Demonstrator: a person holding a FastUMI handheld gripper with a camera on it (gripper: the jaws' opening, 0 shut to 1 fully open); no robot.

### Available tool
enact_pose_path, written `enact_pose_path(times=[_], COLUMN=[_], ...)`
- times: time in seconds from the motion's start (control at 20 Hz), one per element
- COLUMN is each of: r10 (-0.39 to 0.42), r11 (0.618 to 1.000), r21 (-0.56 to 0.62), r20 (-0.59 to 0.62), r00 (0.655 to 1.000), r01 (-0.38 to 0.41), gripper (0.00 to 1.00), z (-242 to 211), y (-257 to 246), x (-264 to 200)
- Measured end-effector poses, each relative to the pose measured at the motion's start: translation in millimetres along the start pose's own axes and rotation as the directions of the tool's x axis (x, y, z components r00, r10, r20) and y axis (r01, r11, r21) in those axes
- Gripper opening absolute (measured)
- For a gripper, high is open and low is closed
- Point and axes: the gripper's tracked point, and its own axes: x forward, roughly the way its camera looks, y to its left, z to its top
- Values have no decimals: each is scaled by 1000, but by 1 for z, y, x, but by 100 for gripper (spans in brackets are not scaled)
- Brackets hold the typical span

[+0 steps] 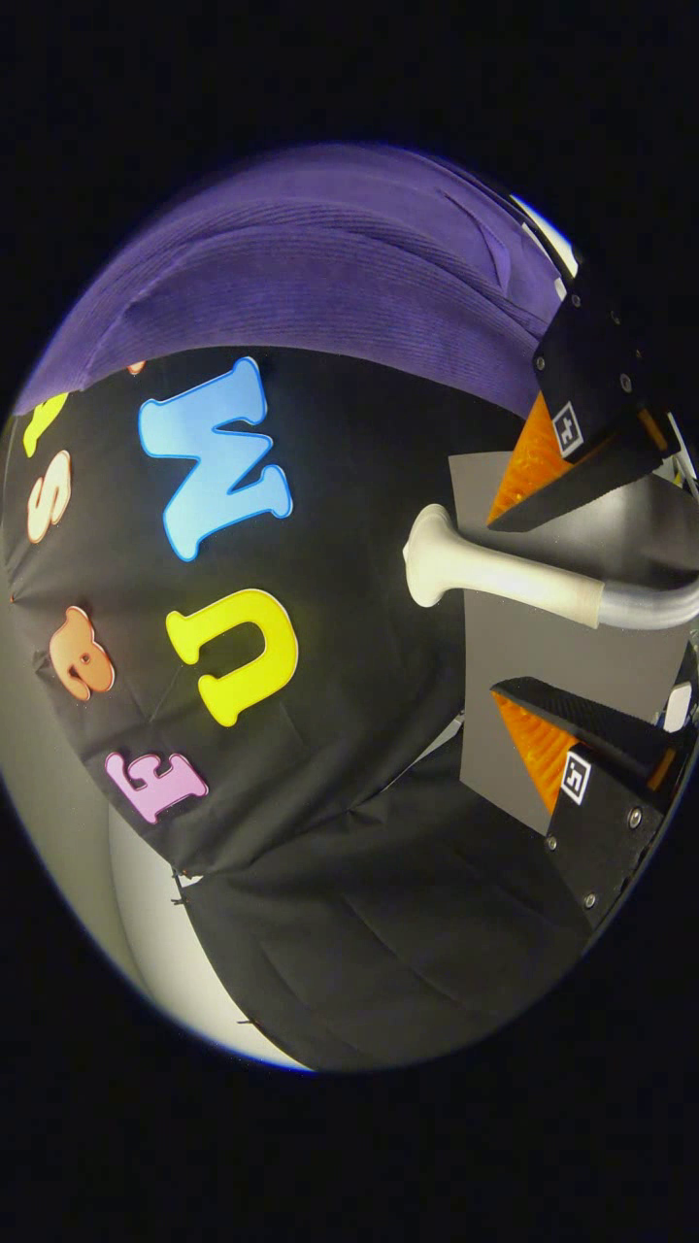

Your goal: Iron the clothes twice with a garment steamer, once on the left side and once on the right side.

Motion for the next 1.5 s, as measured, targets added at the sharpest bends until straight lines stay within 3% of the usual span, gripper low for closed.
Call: enact_pose_path(times=[0.1,0.4,0.6,0.8,0.9,1.1,1.25,1.5], r10=[21,-29,-3,6,36,97,94,108], r11=[999,997,992,983,977,959,966,984], r21=[27,60,120,178,211,283,257,158], r20=[-46,-154,-209,-254,-260,-257,-230,-123], r00=[999,988,978,967,965,962,969,987], r01=[-19,38,29,40,21,-21,-33,-88], gripper=[92,91,81,55,51,48,36,32], z=[-4,-16,-26,-34,-37,-41,-38,-22], y=[1,-25,-29,-33,-31,-25,-23,-1], x=[13,58,83,97,103,105,102,51])
